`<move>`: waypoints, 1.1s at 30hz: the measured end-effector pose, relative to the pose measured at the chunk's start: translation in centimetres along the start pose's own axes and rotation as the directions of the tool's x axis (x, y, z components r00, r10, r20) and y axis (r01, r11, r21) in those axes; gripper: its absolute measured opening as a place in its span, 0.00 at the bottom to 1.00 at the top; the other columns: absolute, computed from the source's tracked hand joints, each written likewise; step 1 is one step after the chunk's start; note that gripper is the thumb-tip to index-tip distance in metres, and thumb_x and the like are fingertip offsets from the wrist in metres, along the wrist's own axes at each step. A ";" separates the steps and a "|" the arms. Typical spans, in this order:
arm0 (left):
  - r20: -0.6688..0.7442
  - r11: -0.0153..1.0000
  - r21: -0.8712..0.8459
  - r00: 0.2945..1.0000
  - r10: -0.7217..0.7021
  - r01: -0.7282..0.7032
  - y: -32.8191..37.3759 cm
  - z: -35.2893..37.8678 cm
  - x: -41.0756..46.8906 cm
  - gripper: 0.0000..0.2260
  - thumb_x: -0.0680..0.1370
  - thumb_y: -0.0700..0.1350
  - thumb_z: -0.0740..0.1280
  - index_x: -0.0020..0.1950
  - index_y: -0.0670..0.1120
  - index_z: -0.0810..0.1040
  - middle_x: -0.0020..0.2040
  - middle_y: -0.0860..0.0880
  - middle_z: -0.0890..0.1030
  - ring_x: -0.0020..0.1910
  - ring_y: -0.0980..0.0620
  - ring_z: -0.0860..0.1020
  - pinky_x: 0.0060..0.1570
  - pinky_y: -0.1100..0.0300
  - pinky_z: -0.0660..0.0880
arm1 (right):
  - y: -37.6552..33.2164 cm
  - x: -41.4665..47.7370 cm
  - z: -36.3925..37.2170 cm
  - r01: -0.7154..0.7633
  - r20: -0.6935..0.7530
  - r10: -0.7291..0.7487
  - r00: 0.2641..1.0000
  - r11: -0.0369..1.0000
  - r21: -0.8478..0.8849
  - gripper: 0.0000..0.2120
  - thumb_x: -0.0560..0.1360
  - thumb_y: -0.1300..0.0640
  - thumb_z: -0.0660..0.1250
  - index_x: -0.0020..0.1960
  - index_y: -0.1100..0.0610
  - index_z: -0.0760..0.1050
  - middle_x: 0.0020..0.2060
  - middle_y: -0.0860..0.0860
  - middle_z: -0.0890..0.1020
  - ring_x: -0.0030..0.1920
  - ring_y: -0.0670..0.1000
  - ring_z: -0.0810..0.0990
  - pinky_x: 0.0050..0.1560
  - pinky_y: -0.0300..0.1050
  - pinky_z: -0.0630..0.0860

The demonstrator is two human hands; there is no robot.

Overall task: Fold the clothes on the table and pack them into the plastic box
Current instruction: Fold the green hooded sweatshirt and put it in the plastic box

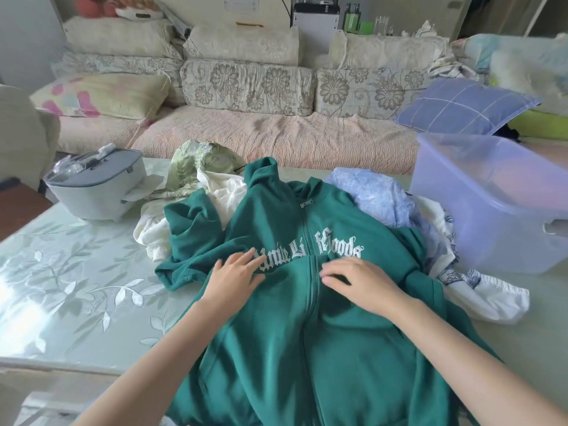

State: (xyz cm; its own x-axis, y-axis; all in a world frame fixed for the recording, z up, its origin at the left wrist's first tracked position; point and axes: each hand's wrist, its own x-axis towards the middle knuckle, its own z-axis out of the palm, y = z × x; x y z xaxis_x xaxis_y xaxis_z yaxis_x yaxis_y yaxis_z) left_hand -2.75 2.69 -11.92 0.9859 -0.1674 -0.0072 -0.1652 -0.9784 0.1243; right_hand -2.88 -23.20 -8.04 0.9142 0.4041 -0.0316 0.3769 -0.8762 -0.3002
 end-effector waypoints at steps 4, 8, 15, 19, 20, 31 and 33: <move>0.163 0.991 0.000 0.978 -0.131 0.133 -0.2 1.2 2.0 0.29 0.79 0.64 0.49 0.77 0.59 0.46 0.79 0.49 0.45 0.77 0.50 0.44 0.69 0.34 0.51 | 1.9 3.1 0.3 -0.062 0.123 0.084 0.989 0.983 -0.175 0.30 0.79 0.37 0.52 0.77 0.42 0.47 0.77 0.43 0.47 0.77 0.52 0.40 0.75 0.57 0.40; 0.299 0.969 0.056 0.921 -0.248 0.242 -1.9 2.1 3.4 0.37 0.72 0.74 0.49 0.76 0.63 0.40 0.78 0.52 0.39 0.77 0.49 0.40 0.67 0.29 0.43 | 3.7 4.5 1.2 -0.114 0.286 0.224 0.932 0.928 -0.356 0.39 0.73 0.28 0.51 0.76 0.39 0.40 0.76 0.46 0.38 0.74 0.59 0.31 0.71 0.65 0.33; 0.338 0.923 0.039 0.864 -0.372 0.383 -8.6 0.8 5.5 0.48 0.61 0.80 0.54 0.75 0.65 0.37 0.77 0.59 0.37 0.77 0.49 0.42 0.69 0.32 0.41 | 4.2 5.0 3.6 -0.113 0.260 0.207 0.943 0.936 -0.333 0.40 0.71 0.26 0.50 0.76 0.39 0.40 0.76 0.43 0.38 0.75 0.58 0.32 0.72 0.66 0.34; 0.410 0.916 0.045 0.829 -0.380 0.398 -10.0 0.2 6.8 0.52 0.58 0.80 0.58 0.75 0.63 0.40 0.77 0.58 0.39 0.77 0.48 0.46 0.71 0.37 0.51 | 3.2 5.4 3.5 -0.112 0.289 0.183 0.940 0.963 -0.246 0.38 0.73 0.28 0.51 0.77 0.40 0.43 0.76 0.42 0.39 0.76 0.57 0.35 0.73 0.64 0.37; 0.394 0.924 0.080 0.839 -0.375 0.375 -9.6 -0.1 6.9 0.50 0.62 0.77 0.61 0.77 0.61 0.44 0.78 0.56 0.44 0.76 0.47 0.52 0.71 0.41 0.56 | 3.0 5.4 3.0 -0.116 0.285 0.174 0.943 0.971 -0.210 0.38 0.73 0.28 0.51 0.77 0.41 0.45 0.77 0.42 0.41 0.76 0.56 0.37 0.74 0.63 0.40; 0.316 0.970 -0.241 0.944 0.092 -0.014 3.0 0.5 6.7 0.37 0.70 0.73 0.57 0.75 0.65 0.48 0.78 0.52 0.46 0.77 0.50 0.44 0.71 0.33 0.48 | 7.1 7.7 -2.2 -0.437 -0.288 0.393 0.873 0.893 -0.109 0.20 0.78 0.52 0.64 0.68 0.57 0.69 0.61 0.55 0.77 0.62 0.57 0.73 0.54 0.48 0.71; 0.379 0.994 -0.096 0.921 0.093 -0.061 3.9 2.4 6.5 0.40 0.70 0.72 0.59 0.75 0.66 0.41 0.77 0.51 0.37 0.76 0.49 0.36 0.68 0.29 0.44 | 6.8 8.4 -1.8 -0.431 -0.266 0.382 0.885 0.888 -0.160 0.20 0.76 0.50 0.67 0.65 0.57 0.72 0.57 0.55 0.80 0.60 0.57 0.75 0.55 0.47 0.70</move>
State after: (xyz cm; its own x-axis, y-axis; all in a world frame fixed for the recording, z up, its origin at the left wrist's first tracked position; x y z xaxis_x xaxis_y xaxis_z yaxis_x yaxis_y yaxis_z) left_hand 2.91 -2.53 -13.88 0.8818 -0.2911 -0.3710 -0.2213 -0.9502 0.2194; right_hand 7.64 -26.22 -8.65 0.9927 -0.0463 0.1110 -0.0351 -0.9943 -0.1009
